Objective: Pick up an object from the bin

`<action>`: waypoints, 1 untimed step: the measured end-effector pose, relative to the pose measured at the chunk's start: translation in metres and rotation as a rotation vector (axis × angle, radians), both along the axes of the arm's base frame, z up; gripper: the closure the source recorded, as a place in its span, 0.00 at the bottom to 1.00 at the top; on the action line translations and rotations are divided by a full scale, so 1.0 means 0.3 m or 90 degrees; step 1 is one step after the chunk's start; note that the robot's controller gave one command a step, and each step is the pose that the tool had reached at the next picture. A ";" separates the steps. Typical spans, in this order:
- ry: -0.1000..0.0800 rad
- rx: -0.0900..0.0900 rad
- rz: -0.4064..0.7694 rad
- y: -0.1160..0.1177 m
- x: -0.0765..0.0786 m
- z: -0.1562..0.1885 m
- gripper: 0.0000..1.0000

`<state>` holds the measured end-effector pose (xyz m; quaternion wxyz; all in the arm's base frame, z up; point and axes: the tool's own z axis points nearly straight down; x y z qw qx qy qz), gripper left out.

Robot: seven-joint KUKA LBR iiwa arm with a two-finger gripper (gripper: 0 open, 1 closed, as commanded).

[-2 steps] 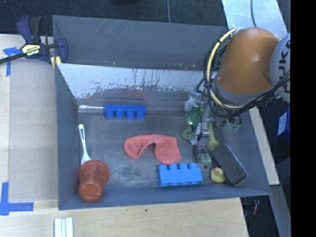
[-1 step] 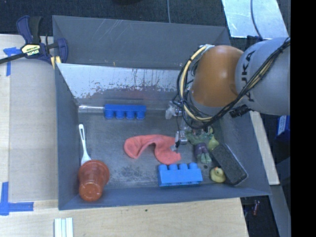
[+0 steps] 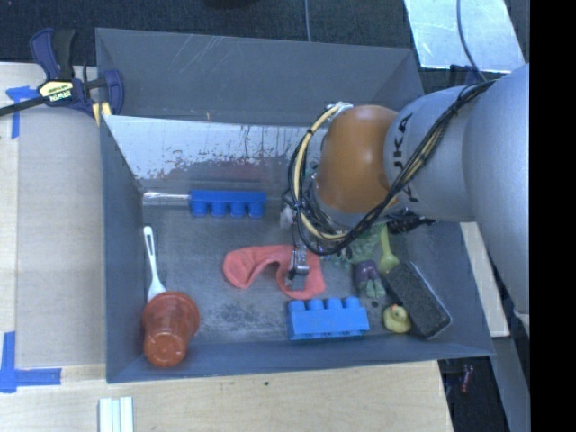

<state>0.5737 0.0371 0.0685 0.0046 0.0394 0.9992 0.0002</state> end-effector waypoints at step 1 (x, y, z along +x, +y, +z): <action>-0.002 0.001 -0.025 0.110 0.000 0.007 0.00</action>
Offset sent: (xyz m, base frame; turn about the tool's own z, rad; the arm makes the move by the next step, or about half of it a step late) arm 0.0007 0.0050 0.0018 0.0167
